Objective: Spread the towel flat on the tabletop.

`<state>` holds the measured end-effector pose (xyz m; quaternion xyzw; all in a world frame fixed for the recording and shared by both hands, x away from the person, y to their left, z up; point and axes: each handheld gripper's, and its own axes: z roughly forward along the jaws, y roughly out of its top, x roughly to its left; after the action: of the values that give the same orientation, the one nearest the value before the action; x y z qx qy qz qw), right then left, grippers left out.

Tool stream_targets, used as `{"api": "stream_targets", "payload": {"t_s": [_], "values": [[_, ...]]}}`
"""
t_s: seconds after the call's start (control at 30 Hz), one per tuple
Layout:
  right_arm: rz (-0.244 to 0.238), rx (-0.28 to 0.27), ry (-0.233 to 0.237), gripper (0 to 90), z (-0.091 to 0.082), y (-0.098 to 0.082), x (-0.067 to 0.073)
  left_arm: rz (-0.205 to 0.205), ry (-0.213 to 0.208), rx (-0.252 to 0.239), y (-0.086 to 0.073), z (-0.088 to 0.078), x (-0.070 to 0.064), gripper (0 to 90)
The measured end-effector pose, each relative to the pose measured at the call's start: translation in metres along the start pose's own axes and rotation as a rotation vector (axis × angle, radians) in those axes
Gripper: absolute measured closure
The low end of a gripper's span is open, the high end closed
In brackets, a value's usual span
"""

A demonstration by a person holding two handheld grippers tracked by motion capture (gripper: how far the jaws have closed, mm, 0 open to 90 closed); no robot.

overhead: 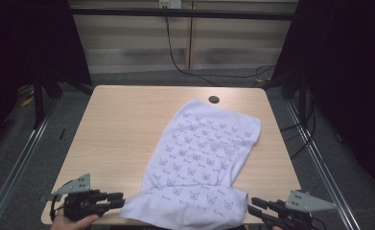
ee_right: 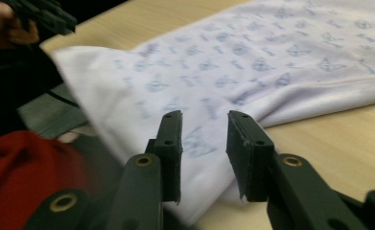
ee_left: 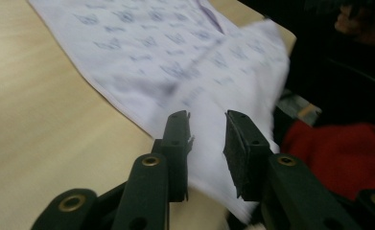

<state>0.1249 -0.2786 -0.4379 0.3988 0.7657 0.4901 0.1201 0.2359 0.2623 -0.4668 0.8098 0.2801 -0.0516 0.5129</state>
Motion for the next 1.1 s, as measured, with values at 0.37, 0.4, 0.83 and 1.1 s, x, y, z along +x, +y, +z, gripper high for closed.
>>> {"api": "stream_targets", "payload": {"t_s": [0.37,0.4,0.83,1.1], "values": [[0.072,0.16,-0.063,56.2,0.101,0.024,-0.064,0.016,0.034,0.115,0.053,0.095,0.052,58.2],[0.074,0.189,-0.079,53.6,0.11,0.024,-0.069,0.021,0.055,0.137,0.05,0.108,0.054,56.3],[0.045,0.149,-0.077,88.7,0.096,0.016,-0.052,0.134,0.145,0.203,0.028,0.096,0.034,64.7],[0.088,0.079,-0.099,88.0,0.053,0.002,-0.054,0.088,0.121,0.201,-0.001,0.062,0.011,67.3]]}}
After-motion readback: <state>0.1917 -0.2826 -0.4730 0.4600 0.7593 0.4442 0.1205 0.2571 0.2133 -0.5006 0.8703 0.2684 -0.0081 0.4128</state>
